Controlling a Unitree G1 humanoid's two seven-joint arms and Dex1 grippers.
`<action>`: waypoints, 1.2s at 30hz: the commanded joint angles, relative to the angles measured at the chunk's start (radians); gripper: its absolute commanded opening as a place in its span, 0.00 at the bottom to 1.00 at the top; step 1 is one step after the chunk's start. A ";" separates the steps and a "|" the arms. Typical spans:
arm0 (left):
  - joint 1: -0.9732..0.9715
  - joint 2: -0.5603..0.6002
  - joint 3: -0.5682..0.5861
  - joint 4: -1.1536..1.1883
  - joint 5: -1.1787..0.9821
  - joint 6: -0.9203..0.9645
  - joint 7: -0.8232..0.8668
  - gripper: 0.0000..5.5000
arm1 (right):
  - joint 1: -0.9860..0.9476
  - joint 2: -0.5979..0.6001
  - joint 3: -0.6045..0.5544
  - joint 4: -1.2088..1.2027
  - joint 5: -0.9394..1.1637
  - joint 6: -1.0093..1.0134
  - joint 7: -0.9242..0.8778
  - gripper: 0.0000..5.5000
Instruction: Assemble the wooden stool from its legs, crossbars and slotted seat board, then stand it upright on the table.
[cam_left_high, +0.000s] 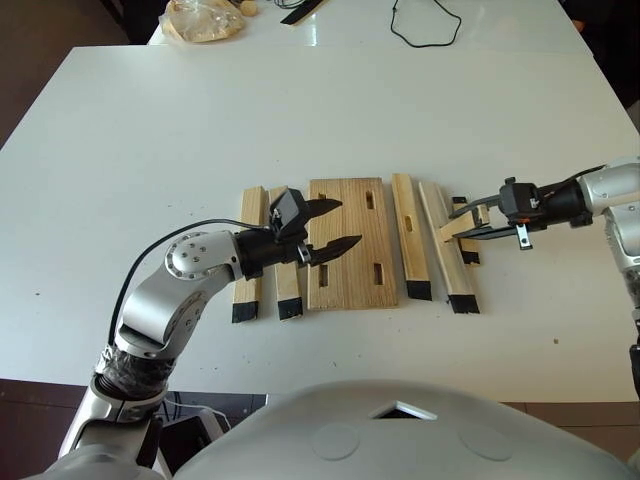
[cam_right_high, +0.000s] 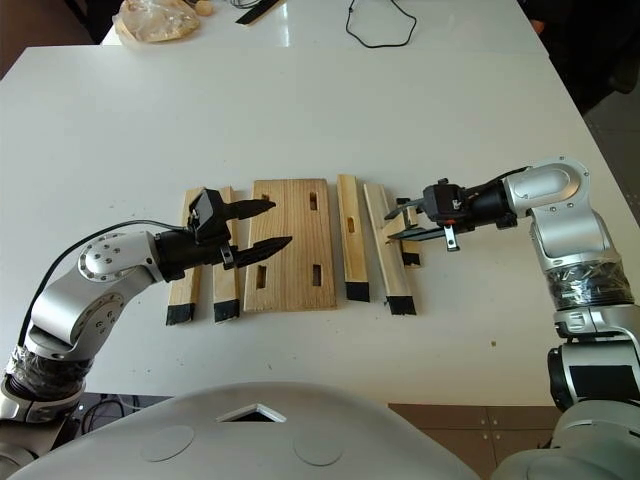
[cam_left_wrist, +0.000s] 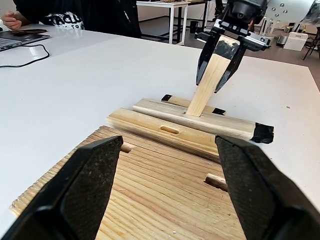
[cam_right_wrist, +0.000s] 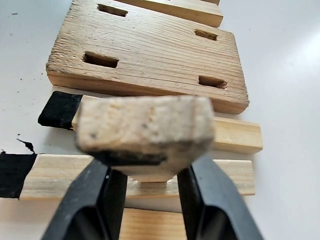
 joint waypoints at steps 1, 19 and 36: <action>0.011 0.002 -0.008 -0.019 0.014 0.010 0.005 0.62 | 0.007 -0.032 0.067 0.001 0.003 0.101 0.062 0.24; 0.011 0.025 -0.036 -0.028 0.019 0.031 -0.034 0.62 | 0.055 0.029 0.208 0.204 -0.061 0.050 0.034 0.24; -0.014 0.032 -0.028 0.004 0.035 0.019 -0.057 0.62 | -0.052 0.155 0.086 0.305 -0.051 0.045 -0.133 0.50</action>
